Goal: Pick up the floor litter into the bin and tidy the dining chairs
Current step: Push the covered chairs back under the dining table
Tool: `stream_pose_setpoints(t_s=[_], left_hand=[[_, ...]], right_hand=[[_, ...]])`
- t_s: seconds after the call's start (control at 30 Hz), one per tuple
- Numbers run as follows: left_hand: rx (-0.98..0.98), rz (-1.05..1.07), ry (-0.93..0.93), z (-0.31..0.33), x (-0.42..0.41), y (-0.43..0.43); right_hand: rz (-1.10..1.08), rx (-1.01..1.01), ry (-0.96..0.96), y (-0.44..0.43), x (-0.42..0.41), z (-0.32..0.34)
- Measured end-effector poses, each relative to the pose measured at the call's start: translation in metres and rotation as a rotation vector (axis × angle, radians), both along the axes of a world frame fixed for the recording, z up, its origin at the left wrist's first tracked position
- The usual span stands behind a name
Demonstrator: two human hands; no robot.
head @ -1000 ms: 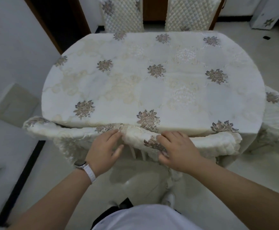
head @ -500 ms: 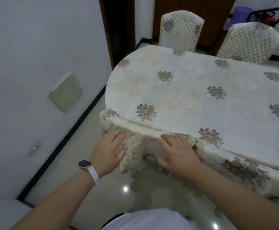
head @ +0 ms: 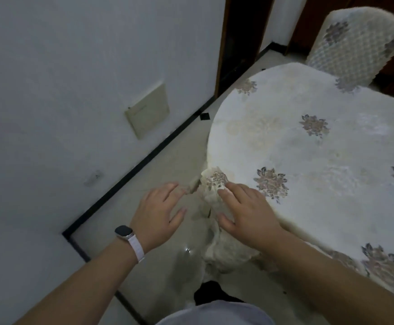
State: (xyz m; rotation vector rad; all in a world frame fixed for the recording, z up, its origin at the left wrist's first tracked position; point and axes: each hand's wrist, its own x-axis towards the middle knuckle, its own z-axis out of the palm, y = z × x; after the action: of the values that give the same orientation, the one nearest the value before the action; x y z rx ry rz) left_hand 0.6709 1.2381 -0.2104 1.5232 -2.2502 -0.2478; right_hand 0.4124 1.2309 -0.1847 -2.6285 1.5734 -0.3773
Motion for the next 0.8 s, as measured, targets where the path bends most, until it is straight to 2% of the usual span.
stream_pose_setpoints(t_s=[0.2,0.4,0.6,0.8], left_hand=[[-0.016,0.128,-0.064,0.022,0.035,-0.045],[-0.012,0.257,-0.056,0.037,0.072,-0.086],[-0.042,0.276,-0.065,0.029,0.118,-0.144],[-0.054,0.170,-0.046,0.005,0.187,-0.236]], right_hand=[[0.115,0.021,-0.074,-0.088,0.045,-0.002],[0.227,0.002,-0.056,-0.156,0.084,0.010],[0.244,-0.010,-0.017,-0.220,0.129,0.002],[0.160,0.017,0.062,-0.285,0.194,-0.010]])
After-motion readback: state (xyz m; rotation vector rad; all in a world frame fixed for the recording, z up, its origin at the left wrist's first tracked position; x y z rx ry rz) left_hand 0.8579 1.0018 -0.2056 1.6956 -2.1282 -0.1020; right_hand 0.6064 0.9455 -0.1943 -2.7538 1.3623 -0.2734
